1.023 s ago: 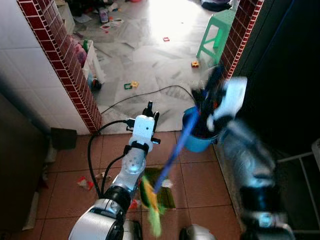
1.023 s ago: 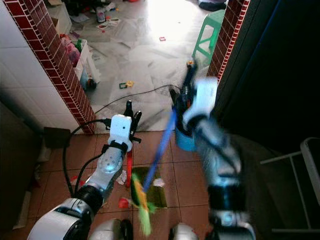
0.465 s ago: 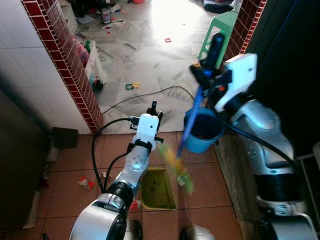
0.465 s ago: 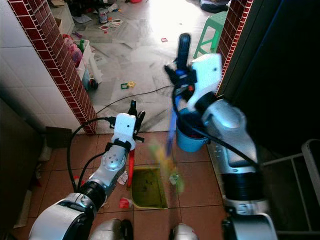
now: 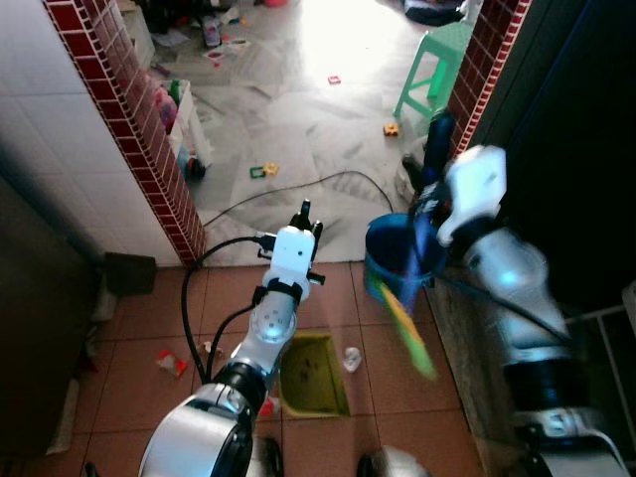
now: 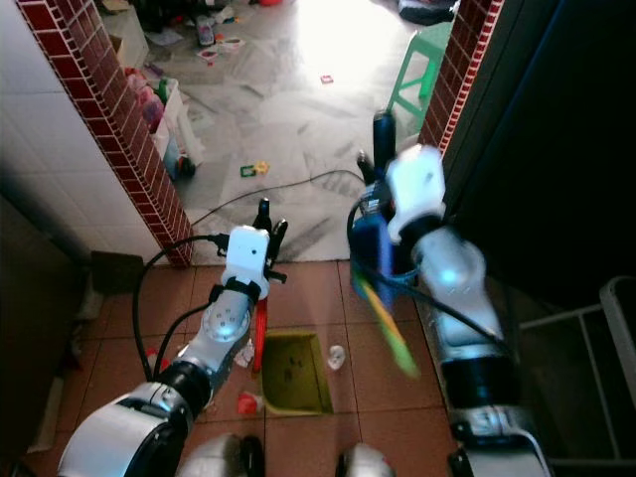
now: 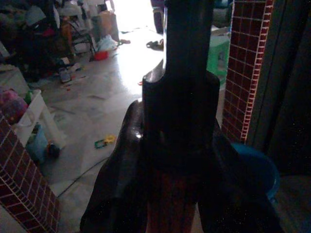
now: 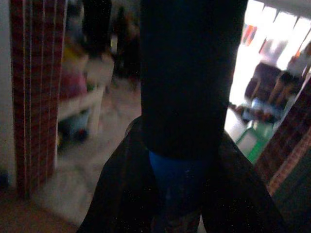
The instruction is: Sweep floor
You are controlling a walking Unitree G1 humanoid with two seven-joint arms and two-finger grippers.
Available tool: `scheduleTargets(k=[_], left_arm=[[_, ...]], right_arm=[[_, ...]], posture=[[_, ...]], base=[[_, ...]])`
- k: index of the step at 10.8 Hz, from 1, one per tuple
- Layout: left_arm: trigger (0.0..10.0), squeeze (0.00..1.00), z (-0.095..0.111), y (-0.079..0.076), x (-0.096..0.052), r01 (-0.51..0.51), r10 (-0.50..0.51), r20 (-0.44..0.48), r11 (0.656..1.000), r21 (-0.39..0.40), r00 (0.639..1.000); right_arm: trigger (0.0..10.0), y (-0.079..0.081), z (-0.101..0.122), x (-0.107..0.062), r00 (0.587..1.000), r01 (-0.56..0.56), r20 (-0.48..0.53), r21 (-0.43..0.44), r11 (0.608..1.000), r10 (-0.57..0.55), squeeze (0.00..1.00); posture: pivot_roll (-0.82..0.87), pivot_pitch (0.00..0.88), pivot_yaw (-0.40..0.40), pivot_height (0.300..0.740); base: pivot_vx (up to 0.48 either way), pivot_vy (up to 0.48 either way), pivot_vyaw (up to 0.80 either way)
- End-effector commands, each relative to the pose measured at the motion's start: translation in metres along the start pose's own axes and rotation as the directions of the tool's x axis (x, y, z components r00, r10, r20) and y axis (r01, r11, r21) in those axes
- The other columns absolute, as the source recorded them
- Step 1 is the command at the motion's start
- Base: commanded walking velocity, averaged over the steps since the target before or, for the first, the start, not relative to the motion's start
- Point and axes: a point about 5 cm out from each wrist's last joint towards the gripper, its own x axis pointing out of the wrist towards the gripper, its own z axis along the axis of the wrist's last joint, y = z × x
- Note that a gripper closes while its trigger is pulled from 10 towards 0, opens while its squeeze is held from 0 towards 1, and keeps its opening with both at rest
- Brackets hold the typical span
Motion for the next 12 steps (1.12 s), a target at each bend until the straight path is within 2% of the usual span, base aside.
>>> scheduleTargets(k=[1, 2, 3, 4, 5, 6, 8, 10, 11, 12], left_arm=[[10.0, 0.00, -0.001, 0.002, 0.001, -0.011, 0.011, -0.012, 1.000, 0.017, 1.000], [10.0, 0.00, 0.000, 0.006, 0.002, -0.011, 0.011, -0.003, 0.999, 0.030, 1.000], [10.0, 0.00, 0.001, 0.016, 0.004, -0.056, 0.056, 0.000, 0.998, 0.031, 0.998], [10.0, 0.00, 0.007, 0.023, 0.008, -0.084, 0.084, 0.011, 0.996, 0.007, 0.996], [10.0, 0.00, 0.010, 0.022, 0.011, -0.074, 0.074, 0.011, 0.997, -0.031, 0.997], [10.0, 0.00, 0.013, 0.012, 0.014, -0.039, 0.039, 0.009, 0.997, -0.073, 0.999], [10.0, 0.00, 0.013, -0.008, 0.012, 0.011, -0.011, -0.004, 0.993, -0.116, 1.000], [10.0, 0.00, 0.007, -0.013, 0.006, 0.029, -0.032, -0.018, 0.992, -0.122, 0.999], [10.0, 0.00, 0.007, -0.012, 0.006, 0.028, -0.030, -0.022, 0.992, -0.120, 0.999], [10.0, 0.00, 0.006, -0.007, 0.007, 0.003, -0.006, -0.027, 0.993, -0.121, 1.000]], right_arm=[[10.0, 0.010, -0.004, 0.006, 1.000, -0.021, 0.015, -0.006, 1.000, 0.022, 0.00], [10.0, 0.018, -0.016, 0.009, 0.999, -0.033, -0.014, -0.031, 0.999, 0.032, 0.00], [10.0, 0.027, -0.024, 0.014, 0.999, -0.045, -0.021, -0.030, 0.999, 0.044, 0.00], [10.0, 0.032, -0.027, 0.021, 0.999, -0.036, -0.035, 0.017, 0.999, 0.037, 0.00], [10.0, 0.037, -0.022, 0.028, 1.000, -0.021, -0.012, 0.048, 0.999, 0.022, 0.00], [10.0, 0.039, -0.018, 0.032, 1.000, 0.005, 0.008, 0.073, 0.997, -0.006, 0.00], [10.0, 0.040, -0.022, 0.031, 1.000, 0.022, 0.018, 0.098, 0.995, -0.024, 0.00], [10.0, 0.030, -0.027, 0.027, 0.999, 0.052, -0.008, 0.194, 0.980, -0.051, 0.00], [10.0, 0.027, -0.028, 0.027, 0.997, 0.079, -0.029, 0.277, 0.958, -0.074, 0.00], [10.0, 0.021, -0.027, 0.029, 0.991, 0.131, -0.063, 0.397, 0.908, -0.116, 0.00]], posture=[[-0.05, 0.189, 0.046, 0.740], [-0.04, 0.199, 0.051, 0.740], [-0.01, 0.217, 0.061, 0.740], [0.00, 0.223, 0.064, 0.740], [0.01, 0.218, 0.068, 0.740], [0.01, 0.216, 0.070, 0.740], [0.00, 0.209, 0.075, 0.740], [-0.02, 0.193, 0.073, 0.740], [-0.02, 0.188, 0.071, 0.740], [-0.03, 0.174, 0.070, 0.740]], base=[[0.000, 0.000, 0.00], [0.000, 0.000, 0.00], [0.000, 0.000, 0.00], [0.000, 0.000, 0.00], [0.000, 0.000, 0.00], [0.000, 0.000, 0.00], [0.000, 0.000, 0.00], [0.000, 0.000, 0.00], [0.000, 0.000, 0.00], [0.000, 0.000, 0.00]])
